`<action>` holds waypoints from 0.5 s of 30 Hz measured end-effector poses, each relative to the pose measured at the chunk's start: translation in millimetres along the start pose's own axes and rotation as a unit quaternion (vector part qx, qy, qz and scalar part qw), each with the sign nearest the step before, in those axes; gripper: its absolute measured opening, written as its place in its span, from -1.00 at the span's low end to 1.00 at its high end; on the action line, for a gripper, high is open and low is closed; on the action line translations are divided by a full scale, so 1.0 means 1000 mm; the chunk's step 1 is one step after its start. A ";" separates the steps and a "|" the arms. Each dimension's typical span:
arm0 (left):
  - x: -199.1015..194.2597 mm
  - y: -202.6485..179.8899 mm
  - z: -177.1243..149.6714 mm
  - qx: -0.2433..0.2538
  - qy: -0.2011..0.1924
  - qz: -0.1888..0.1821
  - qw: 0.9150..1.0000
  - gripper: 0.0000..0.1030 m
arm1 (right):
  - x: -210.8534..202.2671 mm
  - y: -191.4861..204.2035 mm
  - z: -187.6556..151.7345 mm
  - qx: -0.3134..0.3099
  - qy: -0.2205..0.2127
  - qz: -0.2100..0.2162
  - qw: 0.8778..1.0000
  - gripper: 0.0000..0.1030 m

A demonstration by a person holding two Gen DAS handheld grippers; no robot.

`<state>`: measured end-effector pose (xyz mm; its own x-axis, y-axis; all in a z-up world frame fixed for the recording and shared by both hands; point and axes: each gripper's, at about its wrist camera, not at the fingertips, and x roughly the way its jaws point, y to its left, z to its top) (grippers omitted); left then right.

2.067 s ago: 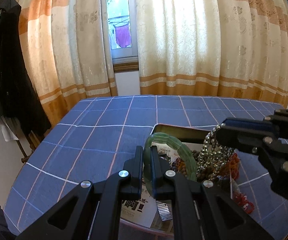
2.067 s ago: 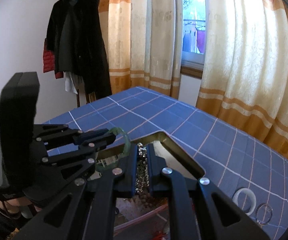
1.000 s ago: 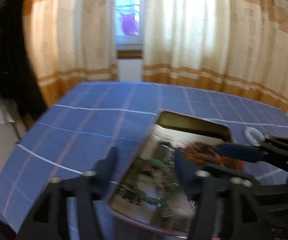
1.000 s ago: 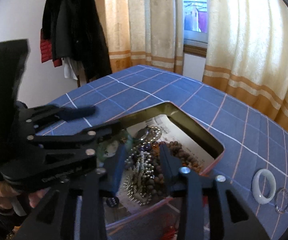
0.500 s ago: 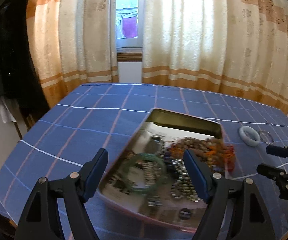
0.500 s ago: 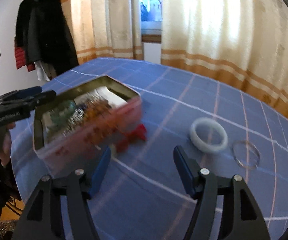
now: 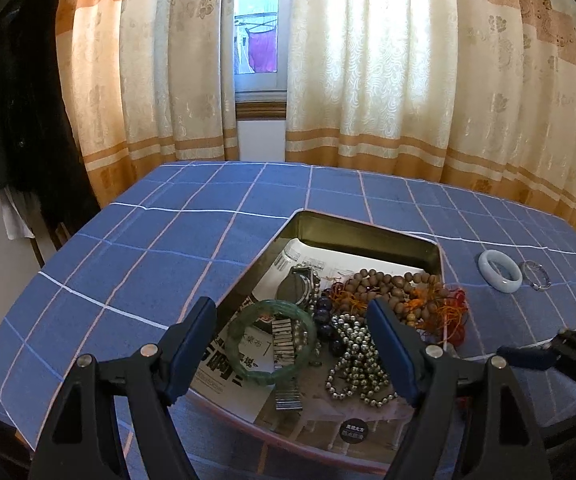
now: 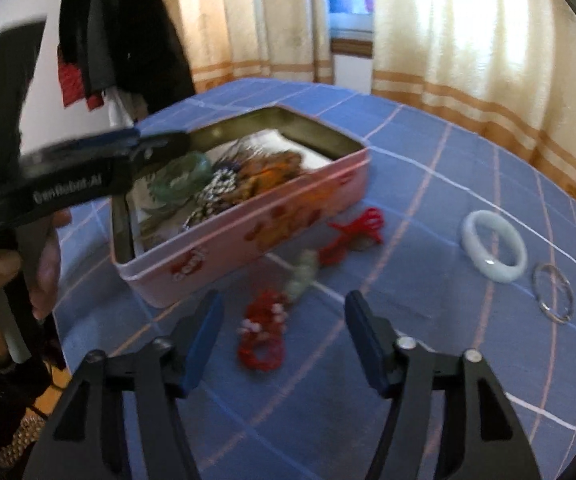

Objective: Organize jewelry
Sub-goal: 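Grasp the red cord with the left tool while the right tool grasps the red tassel pendant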

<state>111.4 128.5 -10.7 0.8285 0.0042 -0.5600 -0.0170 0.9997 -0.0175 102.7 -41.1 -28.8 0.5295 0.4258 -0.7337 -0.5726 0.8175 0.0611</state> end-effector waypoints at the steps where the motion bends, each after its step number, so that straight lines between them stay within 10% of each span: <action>1: 0.000 0.000 0.000 0.002 -0.001 0.001 1.000 0.51 | 0.006 0.003 -0.001 -0.005 0.010 0.000 1.000 0.05; 5: -0.001 0.000 0.000 0.002 0.000 -0.006 1.000 0.51 | 0.011 0.005 -0.004 -0.016 0.020 -0.013 1.000 -0.63; 15: -0.017 -0.048 0.006 0.069 -0.021 -0.042 0.996 0.51 | -0.033 -0.028 -0.020 -0.008 -0.019 -0.066 0.998 -0.77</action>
<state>101.0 81.0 4.4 0.8469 -0.0813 -0.5255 0.1284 0.9903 0.0537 88.8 -85.8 -20.4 0.6235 0.3300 -0.7088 -0.5067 0.8609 -0.0448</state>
